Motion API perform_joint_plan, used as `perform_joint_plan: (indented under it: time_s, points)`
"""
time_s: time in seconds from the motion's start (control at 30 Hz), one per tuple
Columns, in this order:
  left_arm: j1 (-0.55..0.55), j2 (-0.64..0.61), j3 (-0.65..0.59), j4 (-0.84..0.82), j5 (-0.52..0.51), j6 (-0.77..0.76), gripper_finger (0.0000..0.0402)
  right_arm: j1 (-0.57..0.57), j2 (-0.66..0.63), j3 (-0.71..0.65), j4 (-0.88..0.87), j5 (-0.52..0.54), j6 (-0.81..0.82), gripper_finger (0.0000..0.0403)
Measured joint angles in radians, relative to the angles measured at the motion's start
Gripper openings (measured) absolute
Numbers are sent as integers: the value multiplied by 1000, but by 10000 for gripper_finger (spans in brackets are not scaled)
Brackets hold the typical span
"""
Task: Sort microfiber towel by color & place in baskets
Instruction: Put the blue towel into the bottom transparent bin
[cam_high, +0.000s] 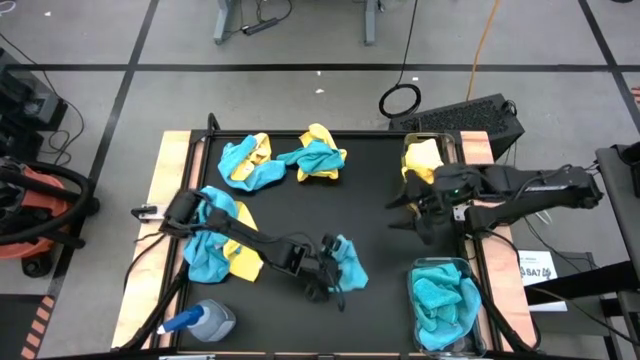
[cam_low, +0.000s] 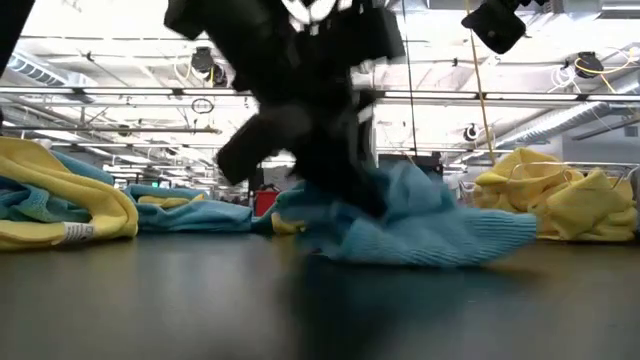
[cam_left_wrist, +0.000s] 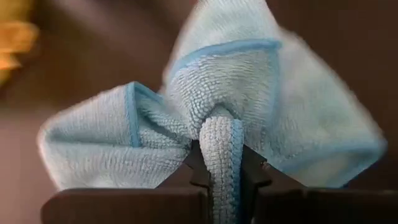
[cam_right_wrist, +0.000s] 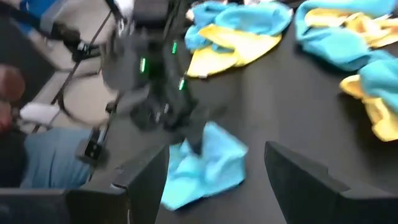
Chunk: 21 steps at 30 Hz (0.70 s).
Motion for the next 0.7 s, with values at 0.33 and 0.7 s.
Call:
perform_joint_plan:
  time_s: [0.33,0.7]
  points:
    - [67,-176,2,7,-42,97,25,111,206,0,146,92,-101,256]
    - [102,-254,4,24,84,102,25,164,405,0,345,232,-264,256]
